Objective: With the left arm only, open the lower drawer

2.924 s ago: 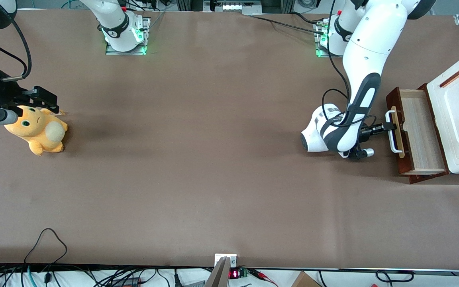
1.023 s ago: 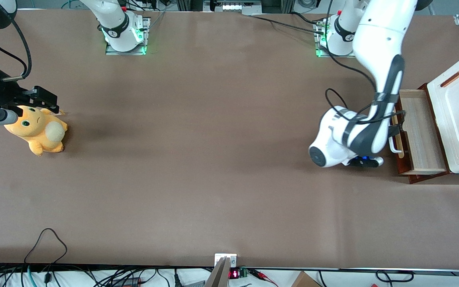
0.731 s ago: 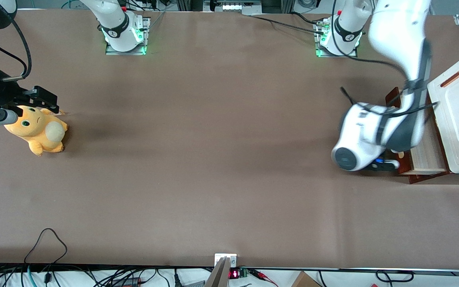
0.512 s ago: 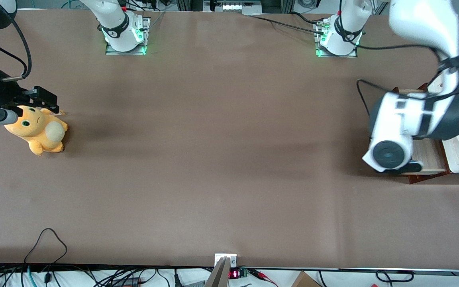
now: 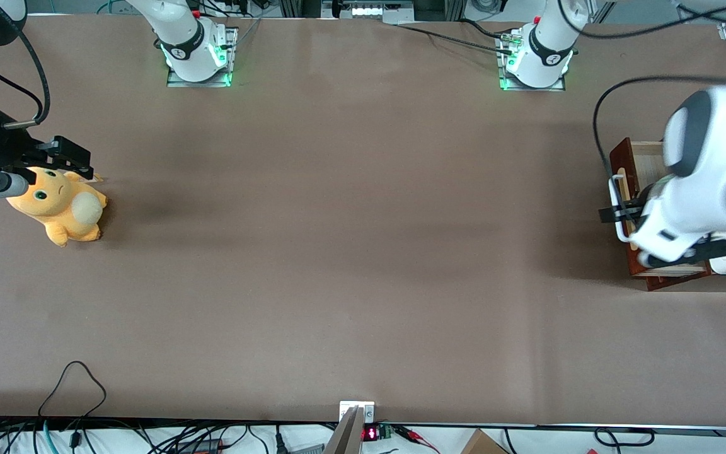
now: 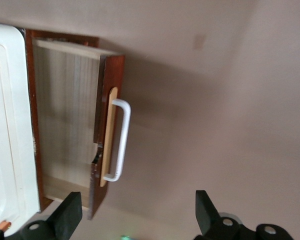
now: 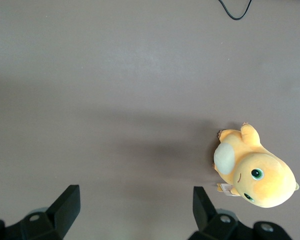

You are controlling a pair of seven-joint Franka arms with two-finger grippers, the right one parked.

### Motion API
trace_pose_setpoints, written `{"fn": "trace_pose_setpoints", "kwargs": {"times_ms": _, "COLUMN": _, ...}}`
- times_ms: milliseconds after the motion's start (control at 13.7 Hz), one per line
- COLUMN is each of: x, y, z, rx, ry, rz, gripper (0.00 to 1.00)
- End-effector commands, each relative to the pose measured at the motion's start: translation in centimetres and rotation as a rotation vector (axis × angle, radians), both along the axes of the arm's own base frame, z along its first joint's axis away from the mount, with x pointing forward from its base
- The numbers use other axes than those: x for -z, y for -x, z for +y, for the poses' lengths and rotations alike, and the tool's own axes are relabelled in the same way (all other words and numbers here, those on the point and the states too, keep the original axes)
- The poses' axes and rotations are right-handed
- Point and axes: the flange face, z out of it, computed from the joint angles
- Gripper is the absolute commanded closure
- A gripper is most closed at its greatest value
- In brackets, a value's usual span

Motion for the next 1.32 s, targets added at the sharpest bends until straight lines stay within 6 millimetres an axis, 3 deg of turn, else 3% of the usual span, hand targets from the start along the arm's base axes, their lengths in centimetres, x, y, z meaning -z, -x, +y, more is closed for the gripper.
{"fn": "trace_pose_setpoints", "kwargs": {"times_ms": 0, "x": -4.9, "y": -0.2, "z": 1.6, "rx": -0.03, "ry": 0.141, "rz": -0.109, "gripper": 0.0}}
{"fn": "trace_pose_setpoints", "kwargs": {"times_ms": 292, "x": -5.7, "y": 0.0, "z": 0.2, "rx": 0.176, "ry": 0.183, "rz": -0.12, "gripper": 0.0}}
{"fn": "trace_pose_setpoints", "kwargs": {"times_ms": 804, "x": -10.4, "y": 1.8, "z": -0.9, "rx": 0.215, "ry": 0.21, "rz": -0.197, "gripper": 0.0}}
{"fn": "trace_pose_setpoints", "kwargs": {"times_ms": 1096, "x": -10.5, "y": 2.0, "z": 0.7, "rx": 0.21, "ry": 0.248, "rz": -0.196, "gripper": 0.0}}
{"fn": "trace_pose_setpoints", "kwargs": {"times_ms": 1243, "x": -11.4, "y": 3.1, "z": 0.6, "rx": 0.212, "ry": 0.249, "rz": -0.201, "gripper": 0.0}}
